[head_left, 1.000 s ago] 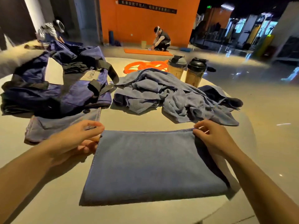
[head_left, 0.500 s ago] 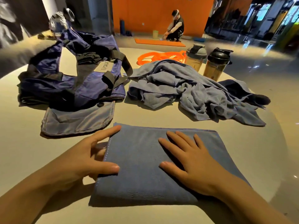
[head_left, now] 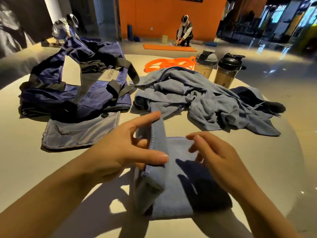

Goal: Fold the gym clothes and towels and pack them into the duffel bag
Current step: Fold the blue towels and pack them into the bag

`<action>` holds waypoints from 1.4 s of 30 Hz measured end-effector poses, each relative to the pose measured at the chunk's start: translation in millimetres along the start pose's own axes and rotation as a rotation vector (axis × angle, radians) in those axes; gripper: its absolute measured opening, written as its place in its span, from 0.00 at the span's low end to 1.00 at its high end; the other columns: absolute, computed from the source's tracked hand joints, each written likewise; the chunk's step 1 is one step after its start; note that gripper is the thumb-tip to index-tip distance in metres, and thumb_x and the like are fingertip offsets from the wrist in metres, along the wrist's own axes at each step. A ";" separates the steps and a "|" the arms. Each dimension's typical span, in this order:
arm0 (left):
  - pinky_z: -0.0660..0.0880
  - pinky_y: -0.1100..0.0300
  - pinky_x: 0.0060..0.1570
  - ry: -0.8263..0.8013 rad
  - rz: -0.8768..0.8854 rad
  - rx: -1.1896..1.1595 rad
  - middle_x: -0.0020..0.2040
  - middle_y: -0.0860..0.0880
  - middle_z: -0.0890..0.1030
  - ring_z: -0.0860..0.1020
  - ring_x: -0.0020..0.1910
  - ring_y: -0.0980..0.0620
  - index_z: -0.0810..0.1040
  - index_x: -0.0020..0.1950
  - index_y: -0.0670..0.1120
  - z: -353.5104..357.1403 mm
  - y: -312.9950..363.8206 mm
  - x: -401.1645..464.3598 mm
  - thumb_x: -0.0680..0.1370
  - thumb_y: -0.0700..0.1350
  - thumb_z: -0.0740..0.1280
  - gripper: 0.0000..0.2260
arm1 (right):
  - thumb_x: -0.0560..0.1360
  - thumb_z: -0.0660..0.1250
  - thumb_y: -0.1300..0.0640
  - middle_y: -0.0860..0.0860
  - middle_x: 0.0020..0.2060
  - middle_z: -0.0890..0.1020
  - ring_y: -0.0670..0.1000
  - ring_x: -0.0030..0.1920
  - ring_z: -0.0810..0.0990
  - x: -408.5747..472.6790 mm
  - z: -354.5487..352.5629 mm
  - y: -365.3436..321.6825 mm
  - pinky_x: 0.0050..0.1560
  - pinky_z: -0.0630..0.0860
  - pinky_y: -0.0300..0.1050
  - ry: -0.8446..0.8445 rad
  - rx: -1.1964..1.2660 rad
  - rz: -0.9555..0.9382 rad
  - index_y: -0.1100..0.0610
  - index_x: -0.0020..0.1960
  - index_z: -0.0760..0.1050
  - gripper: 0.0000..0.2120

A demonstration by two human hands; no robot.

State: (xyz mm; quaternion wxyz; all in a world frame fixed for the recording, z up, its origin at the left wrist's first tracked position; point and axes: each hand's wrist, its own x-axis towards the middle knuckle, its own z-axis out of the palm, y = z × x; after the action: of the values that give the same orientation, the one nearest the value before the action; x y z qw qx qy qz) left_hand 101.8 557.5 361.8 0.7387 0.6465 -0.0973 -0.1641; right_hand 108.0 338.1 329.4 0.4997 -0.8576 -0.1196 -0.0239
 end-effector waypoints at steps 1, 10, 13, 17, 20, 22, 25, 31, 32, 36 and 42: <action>0.82 0.54 0.40 -0.017 -0.032 0.049 0.57 0.50 0.80 0.83 0.48 0.46 0.70 0.68 0.60 11.0 -1.8 7.6 0.56 0.40 0.83 0.44 | 0.71 0.54 0.40 0.42 0.39 0.81 0.42 0.39 0.80 -2.2 -7.4 4.0 0.37 0.75 0.32 0.025 0.072 0.040 0.43 0.52 0.75 0.16; 0.80 0.63 0.46 -0.085 0.125 0.507 0.59 0.66 0.71 0.79 0.52 0.61 0.72 0.62 0.65 51.9 -29.3 18.6 0.72 0.46 0.73 0.23 | 0.69 0.69 0.42 0.46 0.37 0.81 0.47 0.37 0.80 -18.0 -12.1 32.5 0.40 0.78 0.44 0.005 0.086 0.181 0.40 0.58 0.70 0.19; 0.75 0.68 0.51 0.091 0.420 0.762 0.55 0.63 0.77 0.78 0.56 0.61 0.78 0.57 0.58 27.4 -28.6 12.7 0.74 0.53 0.71 0.12 | 0.73 0.71 0.53 0.41 0.40 0.79 0.47 0.37 0.80 -17.6 -7.6 36.0 0.40 0.79 0.44 0.071 0.010 0.111 0.37 0.58 0.68 0.20; 0.55 0.74 0.68 -0.002 0.452 1.058 0.69 0.66 0.66 0.58 0.73 0.64 0.71 0.67 0.62 -3.9 -46.4 15.8 0.73 0.66 0.62 0.23 | 0.73 0.70 0.56 0.43 0.39 0.79 0.47 0.36 0.80 -19.1 -7.6 41.8 0.39 0.79 0.43 0.191 0.060 0.121 0.37 0.57 0.69 0.20; 0.40 0.67 0.71 -0.198 0.273 1.240 0.74 0.72 0.44 0.39 0.74 0.67 0.49 0.72 0.74 -11.9 -68.0 18.4 0.72 0.74 0.50 0.28 | 0.72 0.71 0.56 0.46 0.39 0.79 0.48 0.36 0.80 -19.7 -8.7 46.7 0.39 0.80 0.43 0.195 0.090 0.155 0.39 0.58 0.70 0.20; 0.36 0.62 0.72 -0.234 0.207 1.314 0.73 0.72 0.37 0.34 0.72 0.68 0.41 0.70 0.75 -13.6 -72.6 20.2 0.71 0.77 0.44 0.29 | 0.72 0.71 0.56 0.46 0.40 0.79 0.48 0.37 0.80 -19.2 -9.5 47.9 0.39 0.80 0.41 0.184 0.096 0.164 0.40 0.58 0.69 0.20; 0.35 0.60 0.72 -0.235 0.198 1.336 0.73 0.72 0.36 0.33 0.72 0.67 0.38 0.70 0.75 -13.8 -69.6 20.2 0.68 0.79 0.42 0.32 | 0.72 0.72 0.56 0.45 0.39 0.79 0.48 0.38 0.80 -21.1 -11.6 50.8 0.41 0.80 0.42 0.176 0.104 0.170 0.39 0.58 0.69 0.21; 0.35 0.58 0.73 -0.232 0.202 1.333 0.73 0.71 0.36 0.34 0.73 0.67 0.37 0.70 0.75 -13.3 -71.1 18.8 0.67 0.80 0.41 0.33 | 0.73 0.71 0.59 0.42 0.39 0.79 0.41 0.42 0.79 -25.5 -23.8 51.1 0.41 0.78 0.37 0.147 -0.042 0.140 0.35 0.53 0.70 0.20; 0.36 0.57 0.73 -0.227 0.207 1.338 0.73 0.71 0.36 0.34 0.73 0.67 0.37 0.70 0.74 -13.2 -71.6 18.9 0.67 0.80 0.41 0.33 | 0.74 0.70 0.59 0.42 0.39 0.80 0.41 0.41 0.79 -27.0 -25.1 50.6 0.41 0.77 0.37 0.138 -0.035 0.134 0.36 0.53 0.71 0.18; 0.36 0.55 0.73 -0.212 0.225 1.323 0.74 0.71 0.38 0.34 0.73 0.66 0.38 0.71 0.74 -12.5 -73.0 18.2 0.68 0.80 0.42 0.33 | 0.73 0.69 0.52 0.42 0.40 0.81 0.45 0.41 0.80 -31.4 -21.8 47.3 0.42 0.77 0.40 0.159 0.033 0.107 0.40 0.54 0.74 0.12; 0.28 0.59 0.71 -0.221 0.269 1.340 0.75 0.70 0.39 0.35 0.73 0.66 0.40 0.71 0.74 -5.8 -71.0 24.2 0.70 0.78 0.42 0.31 | 0.70 0.73 0.52 0.43 0.38 0.78 0.43 0.37 0.77 -27.6 -14.7 44.3 0.39 0.74 0.35 0.127 -0.087 0.102 0.38 0.55 0.69 0.19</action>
State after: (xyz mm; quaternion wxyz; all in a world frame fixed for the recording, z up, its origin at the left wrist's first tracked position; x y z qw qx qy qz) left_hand 118.0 546.1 289.2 0.1797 0.9252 -0.3318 -0.0405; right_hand 92.5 299.5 294.6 0.4693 -0.8801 -0.0425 -0.0579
